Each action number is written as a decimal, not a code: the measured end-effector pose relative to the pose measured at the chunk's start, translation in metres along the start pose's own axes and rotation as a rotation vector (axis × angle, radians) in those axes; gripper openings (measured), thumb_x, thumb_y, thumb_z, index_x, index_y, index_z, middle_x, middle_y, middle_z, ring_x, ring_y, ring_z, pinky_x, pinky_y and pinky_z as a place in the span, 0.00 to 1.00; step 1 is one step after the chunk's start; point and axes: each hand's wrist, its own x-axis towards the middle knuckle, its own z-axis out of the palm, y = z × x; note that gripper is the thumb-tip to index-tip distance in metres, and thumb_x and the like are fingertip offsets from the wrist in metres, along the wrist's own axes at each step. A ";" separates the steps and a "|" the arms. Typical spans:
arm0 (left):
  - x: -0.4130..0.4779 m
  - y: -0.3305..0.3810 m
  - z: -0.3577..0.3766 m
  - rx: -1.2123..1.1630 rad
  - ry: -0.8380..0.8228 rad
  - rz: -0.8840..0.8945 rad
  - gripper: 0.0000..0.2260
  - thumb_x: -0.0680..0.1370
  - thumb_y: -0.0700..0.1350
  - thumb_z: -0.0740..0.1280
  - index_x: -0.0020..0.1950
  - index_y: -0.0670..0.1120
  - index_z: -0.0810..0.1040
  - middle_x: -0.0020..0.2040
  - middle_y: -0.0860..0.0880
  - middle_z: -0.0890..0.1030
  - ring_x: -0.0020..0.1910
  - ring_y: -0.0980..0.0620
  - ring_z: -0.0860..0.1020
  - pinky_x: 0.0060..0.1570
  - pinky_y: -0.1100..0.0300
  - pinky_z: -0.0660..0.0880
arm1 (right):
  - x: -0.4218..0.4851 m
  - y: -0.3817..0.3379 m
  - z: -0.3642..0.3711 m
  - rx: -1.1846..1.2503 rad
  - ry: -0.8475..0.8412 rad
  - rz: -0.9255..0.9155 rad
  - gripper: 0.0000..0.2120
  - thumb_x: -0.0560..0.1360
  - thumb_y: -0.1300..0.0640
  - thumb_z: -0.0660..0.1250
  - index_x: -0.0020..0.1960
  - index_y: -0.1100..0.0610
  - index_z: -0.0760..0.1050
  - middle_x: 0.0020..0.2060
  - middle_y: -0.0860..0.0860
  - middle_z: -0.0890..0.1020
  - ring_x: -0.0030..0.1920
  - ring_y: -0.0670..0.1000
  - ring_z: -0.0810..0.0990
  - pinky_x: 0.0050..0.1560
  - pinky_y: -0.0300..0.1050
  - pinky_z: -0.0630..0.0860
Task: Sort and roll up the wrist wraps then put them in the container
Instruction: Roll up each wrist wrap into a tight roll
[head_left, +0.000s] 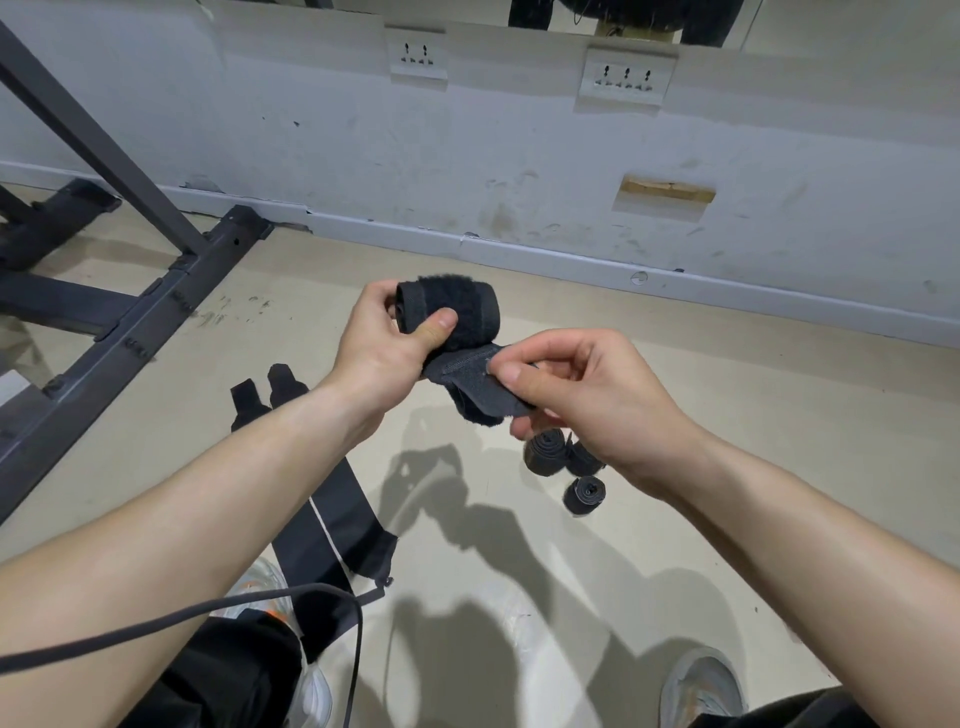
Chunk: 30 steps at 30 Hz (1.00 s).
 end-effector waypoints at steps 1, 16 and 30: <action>-0.002 -0.001 0.001 -0.015 -0.017 -0.017 0.16 0.79 0.43 0.73 0.64 0.45 0.72 0.55 0.52 0.78 0.53 0.51 0.82 0.45 0.55 0.83 | 0.001 -0.002 -0.002 0.016 -0.009 -0.015 0.06 0.77 0.68 0.68 0.49 0.60 0.83 0.30 0.47 0.82 0.30 0.51 0.82 0.37 0.40 0.80; -0.041 0.000 0.022 -0.155 -0.530 -0.236 0.15 0.79 0.37 0.69 0.62 0.52 0.78 0.51 0.46 0.82 0.47 0.48 0.82 0.45 0.54 0.81 | 0.020 -0.005 -0.026 -0.448 0.175 -0.248 0.06 0.73 0.50 0.71 0.43 0.52 0.77 0.27 0.46 0.77 0.30 0.52 0.77 0.36 0.57 0.78; -0.060 -0.001 0.035 -0.076 -0.444 -0.139 0.13 0.74 0.43 0.78 0.55 0.54 0.79 0.50 0.50 0.82 0.46 0.52 0.83 0.49 0.49 0.84 | 0.026 0.013 -0.025 -0.622 0.427 -0.222 0.09 0.77 0.53 0.72 0.41 0.53 0.75 0.27 0.48 0.77 0.28 0.44 0.72 0.35 0.43 0.69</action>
